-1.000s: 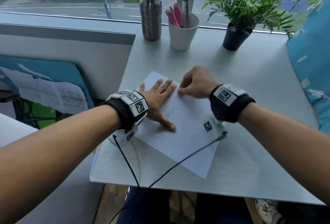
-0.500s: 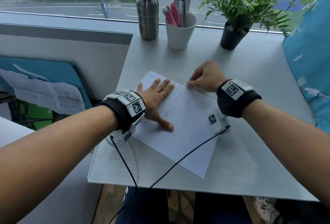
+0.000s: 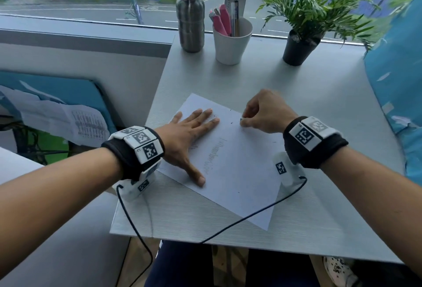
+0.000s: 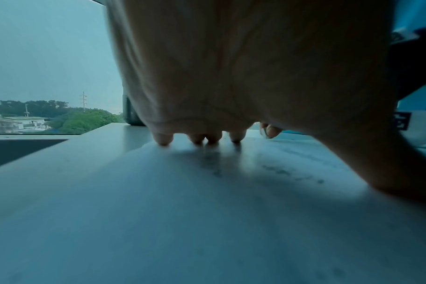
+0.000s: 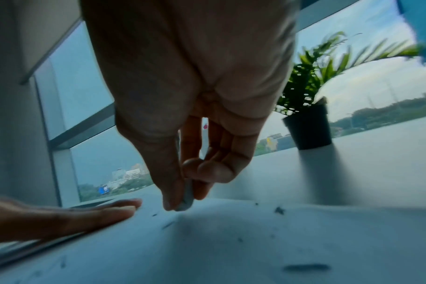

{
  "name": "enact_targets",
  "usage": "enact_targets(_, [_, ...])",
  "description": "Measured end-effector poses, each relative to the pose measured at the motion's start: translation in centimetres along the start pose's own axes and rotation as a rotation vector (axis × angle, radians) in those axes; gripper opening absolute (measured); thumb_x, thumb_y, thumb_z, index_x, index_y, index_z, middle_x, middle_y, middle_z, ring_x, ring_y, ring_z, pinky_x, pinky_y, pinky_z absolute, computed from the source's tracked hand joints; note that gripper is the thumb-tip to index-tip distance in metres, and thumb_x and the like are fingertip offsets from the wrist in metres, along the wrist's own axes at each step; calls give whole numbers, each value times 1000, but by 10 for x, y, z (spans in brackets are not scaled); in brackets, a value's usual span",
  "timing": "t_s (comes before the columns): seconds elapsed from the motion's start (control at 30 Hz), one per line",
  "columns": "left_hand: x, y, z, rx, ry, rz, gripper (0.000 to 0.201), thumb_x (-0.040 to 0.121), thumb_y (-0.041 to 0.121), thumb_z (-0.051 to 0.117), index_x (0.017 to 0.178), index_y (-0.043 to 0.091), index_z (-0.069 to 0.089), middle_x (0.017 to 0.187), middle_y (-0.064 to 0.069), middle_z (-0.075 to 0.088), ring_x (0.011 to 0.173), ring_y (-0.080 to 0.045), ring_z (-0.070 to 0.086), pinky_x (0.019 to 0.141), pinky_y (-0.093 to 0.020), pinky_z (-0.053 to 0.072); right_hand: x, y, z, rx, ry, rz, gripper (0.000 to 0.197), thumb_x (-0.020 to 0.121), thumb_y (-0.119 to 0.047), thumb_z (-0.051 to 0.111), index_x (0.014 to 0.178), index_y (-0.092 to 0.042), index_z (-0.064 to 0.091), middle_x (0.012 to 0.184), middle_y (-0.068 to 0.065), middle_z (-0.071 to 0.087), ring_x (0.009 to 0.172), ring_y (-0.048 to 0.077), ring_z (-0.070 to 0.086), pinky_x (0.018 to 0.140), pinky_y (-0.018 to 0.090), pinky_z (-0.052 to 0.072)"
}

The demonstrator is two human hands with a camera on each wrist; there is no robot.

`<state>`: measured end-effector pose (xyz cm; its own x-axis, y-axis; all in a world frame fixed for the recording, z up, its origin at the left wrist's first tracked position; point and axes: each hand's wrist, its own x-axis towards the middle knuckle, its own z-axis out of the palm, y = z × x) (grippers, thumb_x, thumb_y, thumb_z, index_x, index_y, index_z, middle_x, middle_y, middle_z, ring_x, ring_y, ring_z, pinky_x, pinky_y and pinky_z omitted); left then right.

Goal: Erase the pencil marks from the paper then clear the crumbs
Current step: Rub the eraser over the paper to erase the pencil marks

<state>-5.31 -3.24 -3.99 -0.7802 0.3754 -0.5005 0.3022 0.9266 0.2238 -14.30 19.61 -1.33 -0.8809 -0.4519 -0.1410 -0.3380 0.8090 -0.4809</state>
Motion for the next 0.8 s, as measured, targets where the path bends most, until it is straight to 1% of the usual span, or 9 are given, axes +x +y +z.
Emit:
enact_targets(0.13, [5, 1, 0, 8, -23, -20, 156, 33, 93, 67, 145, 44, -30, 152, 11, -42, 139, -11, -39, 116, -57, -16, 11, -11, 3, 22, 75, -28, 5, 72, -17, 80, 76, -14, 79, 64, -5, 68, 63, 8, 63, 68, 23, 57])
enact_targets(0.2, [6, 0, 0, 17, -30, -26, 157, 32, 93, 66, 145, 44, -31, 152, 11, -42, 139, -12, -40, 116, -57, -15, 4, -18, 10, 35, 117, -32, 5, 72, -16, 78, 76, -13, 79, 64, -4, 66, 63, 9, 63, 69, 23, 57])
enact_targets(0.27, [5, 1, 0, 26, -36, -31, 158, 31, 94, 66, 144, 43, -32, 152, 10, -43, 139, -12, -40, 116, -57, -15, -15, -32, 24, 44, 60, -107, 4, 71, -14, 76, 73, -13, 78, 63, -2, 68, 60, 10, 63, 63, 20, 54])
enact_targets(0.37, [6, 1, 0, 39, -45, -36, 160, 29, 95, 64, 143, 41, -34, 151, 10, -45, 138, -12, -41, 116, -57, -15, -40, -49, 34, 43, -137, -219, 2, 68, -12, 76, 68, -12, 77, 53, -7, 62, 49, 4, 57, 53, 15, 48])
enact_targets(0.43, [5, 2, -1, 37, -45, -38, 159, 30, 94, 65, 144, 42, -34, 151, 10, -44, 138, -12, -41, 116, -56, -15, -27, -42, 26, 17, -127, -179, 6, 69, -19, 79, 73, -14, 79, 58, -5, 67, 52, 3, 57, 53, 11, 45])
enact_targets(0.5, [6, 3, -1, 24, -37, -41, 159, 31, 93, 67, 145, 42, -32, 152, 10, -42, 139, -12, -39, 116, -56, -16, -4, -27, 13, 18, -21, -76, 11, 70, -24, 81, 77, -15, 80, 66, -2, 70, 60, 5, 60, 54, 8, 41])
enact_targets(0.6, [5, 5, -1, 21, -34, -55, 160, 31, 92, 68, 145, 42, -31, 152, 9, -42, 140, -13, -39, 115, -56, -18, 3, -23, 11, 26, 48, -30, 9, 71, -21, 80, 74, -13, 79, 60, -6, 64, 58, 6, 57, 51, 8, 37])
enact_targets(0.7, [5, 7, -2, 52, -51, -71, 162, 32, 91, 69, 147, 38, -32, 151, 7, -44, 140, -15, -39, 116, -55, -17, -32, -51, 33, 18, -97, -170, 4, 67, -15, 78, 67, -12, 76, 55, -5, 61, 53, 8, 55, 51, 14, 39])
enact_targets(0.8, [5, 9, -4, 57, -60, -77, 161, 33, 90, 70, 147, 36, -30, 152, 5, -44, 140, -16, -38, 117, -56, -16, -39, -57, 37, 26, -205, -211, 3, 67, -18, 80, 68, -17, 77, 60, -5, 66, 54, 4, 56, 52, 11, 41])
